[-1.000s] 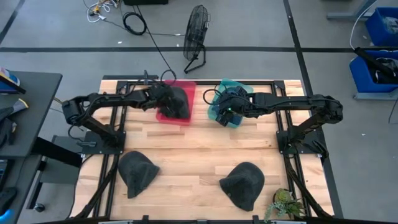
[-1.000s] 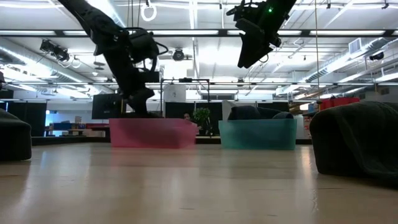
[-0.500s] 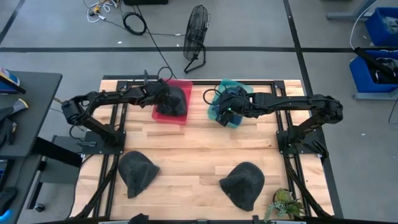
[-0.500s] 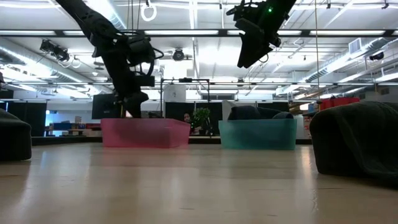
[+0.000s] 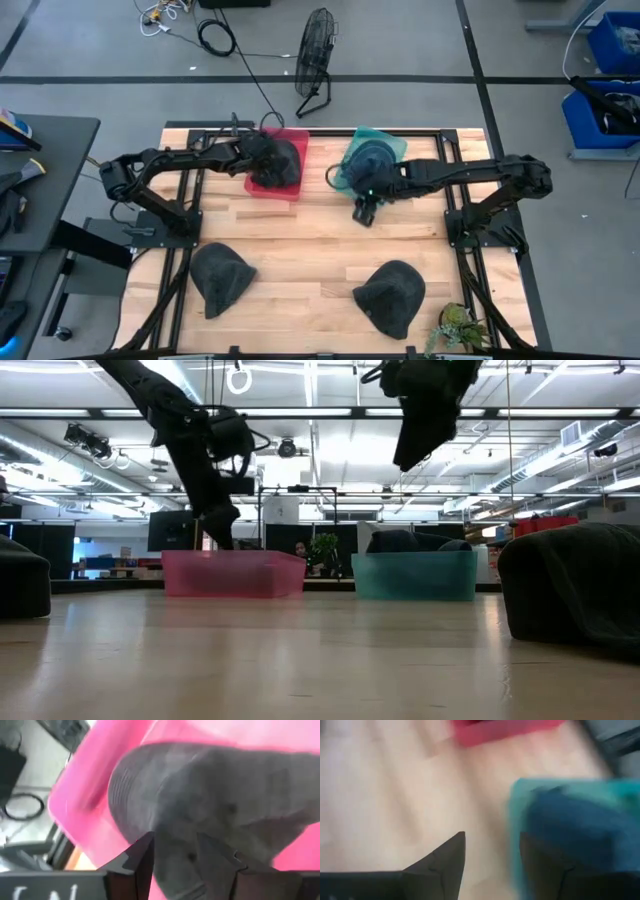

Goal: Pick & Place hat
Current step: Put the right black cap into the red bin

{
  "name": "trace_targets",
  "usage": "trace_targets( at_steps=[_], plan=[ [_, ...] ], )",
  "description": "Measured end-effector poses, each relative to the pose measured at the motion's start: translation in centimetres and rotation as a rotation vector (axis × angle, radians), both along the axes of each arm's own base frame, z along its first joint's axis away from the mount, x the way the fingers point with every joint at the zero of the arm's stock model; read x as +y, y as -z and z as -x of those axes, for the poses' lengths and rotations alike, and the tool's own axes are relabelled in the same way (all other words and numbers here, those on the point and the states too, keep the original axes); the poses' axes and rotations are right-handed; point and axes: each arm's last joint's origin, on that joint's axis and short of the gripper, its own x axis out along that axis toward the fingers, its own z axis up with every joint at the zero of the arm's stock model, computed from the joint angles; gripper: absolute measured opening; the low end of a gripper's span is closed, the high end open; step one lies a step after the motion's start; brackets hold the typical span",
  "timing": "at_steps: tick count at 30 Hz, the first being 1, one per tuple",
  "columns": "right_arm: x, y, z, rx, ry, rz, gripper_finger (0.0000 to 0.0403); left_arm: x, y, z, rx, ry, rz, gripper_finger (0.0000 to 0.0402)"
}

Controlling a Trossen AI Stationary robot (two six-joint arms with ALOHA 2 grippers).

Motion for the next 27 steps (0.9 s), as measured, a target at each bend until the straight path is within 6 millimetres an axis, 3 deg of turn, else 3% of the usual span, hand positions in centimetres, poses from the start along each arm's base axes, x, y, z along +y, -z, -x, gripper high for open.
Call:
trace_targets(
  at_steps=[5, 11, 19, 23, 27],
  plan=[
    [3.8, 0.5, 1.0, 0.073, -0.020, -0.177, 0.0192, -0.9, -2.2, -1.9, -0.060, 0.065, -0.035, 0.0137],
    [9.7, 1.1, 2.4, 0.159, -0.018, -0.342, 0.0192, -1.5, -4.3, -3.3, -0.102, 0.129, -0.080, 0.0136],
    [16.8, 5.0, 2.9, 0.340, -0.001, -0.468, 0.0192, -1.4, -4.6, -3.4, -0.101, 0.118, -0.100, 0.0135],
    [18.9, 6.9, 3.0, 0.443, 0.042, -0.534, 0.0192, -1.4, -4.6, -3.4, -0.103, 0.115, -0.098, 0.0135],
    [19.3, 8.5, 3.6, 0.549, 0.210, -0.483, 0.0192, -1.4, -4.6, -3.4, -0.115, 0.098, -0.091, 0.0135]
  ],
)
